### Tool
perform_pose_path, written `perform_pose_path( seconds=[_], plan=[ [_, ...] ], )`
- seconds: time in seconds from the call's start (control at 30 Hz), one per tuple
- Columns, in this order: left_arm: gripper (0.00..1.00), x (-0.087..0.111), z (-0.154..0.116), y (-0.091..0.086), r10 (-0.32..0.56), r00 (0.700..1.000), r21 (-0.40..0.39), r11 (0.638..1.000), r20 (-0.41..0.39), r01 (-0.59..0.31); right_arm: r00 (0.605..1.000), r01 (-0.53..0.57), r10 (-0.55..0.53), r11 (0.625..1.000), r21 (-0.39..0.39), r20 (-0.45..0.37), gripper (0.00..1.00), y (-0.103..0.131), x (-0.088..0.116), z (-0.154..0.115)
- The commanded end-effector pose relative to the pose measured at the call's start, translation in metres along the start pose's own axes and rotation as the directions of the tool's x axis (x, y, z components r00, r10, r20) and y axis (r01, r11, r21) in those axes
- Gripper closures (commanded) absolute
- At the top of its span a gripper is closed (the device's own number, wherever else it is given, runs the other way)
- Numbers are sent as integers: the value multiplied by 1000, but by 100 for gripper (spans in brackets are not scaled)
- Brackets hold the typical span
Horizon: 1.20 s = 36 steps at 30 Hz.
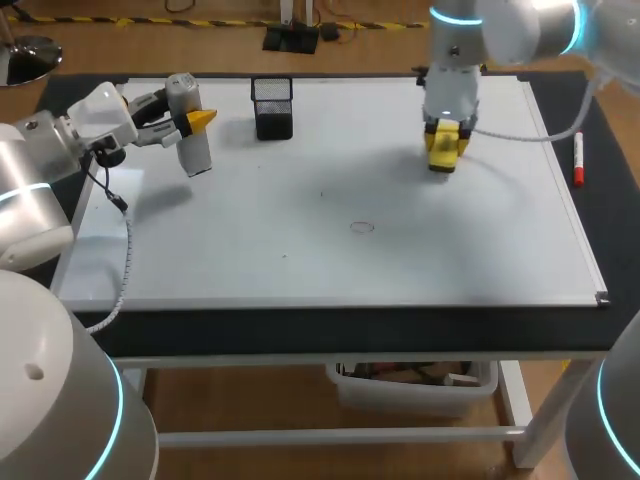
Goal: Pick up the inspection probe, press it on each red-marked spot on the whiteboard one by one, put down the probe, pick up the eraser, and wipe off all the red marks.
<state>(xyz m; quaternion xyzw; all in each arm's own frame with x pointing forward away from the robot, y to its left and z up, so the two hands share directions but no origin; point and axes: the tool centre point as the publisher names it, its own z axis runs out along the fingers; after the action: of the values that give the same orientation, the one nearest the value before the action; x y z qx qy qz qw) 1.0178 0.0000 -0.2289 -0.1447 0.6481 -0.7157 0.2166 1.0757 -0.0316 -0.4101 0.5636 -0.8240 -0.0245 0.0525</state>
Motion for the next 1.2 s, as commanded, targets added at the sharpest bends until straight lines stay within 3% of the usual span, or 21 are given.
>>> perform_pose_path(
  seconds=[0.03, 0.63, 1.2],
  plan=[
    [100, 0, 1, 1, 3, 1000, 5, 1000, 2, -3, 999, -32, 32, 999, 22, 25, 100, 1, 39, -14],
    [100, 0, 1, 1, 3, 1000, 5, 1000, 2, -3, 988, -156, 156, 988, 15, 3, 100, -9, 95, -17],
    [100, 0, 1, 1, 3, 1000, 5, 1000, 2, -3, 988, -157, 157, 988, 15, 4, 100, -9, 96, -18]
  ],
)
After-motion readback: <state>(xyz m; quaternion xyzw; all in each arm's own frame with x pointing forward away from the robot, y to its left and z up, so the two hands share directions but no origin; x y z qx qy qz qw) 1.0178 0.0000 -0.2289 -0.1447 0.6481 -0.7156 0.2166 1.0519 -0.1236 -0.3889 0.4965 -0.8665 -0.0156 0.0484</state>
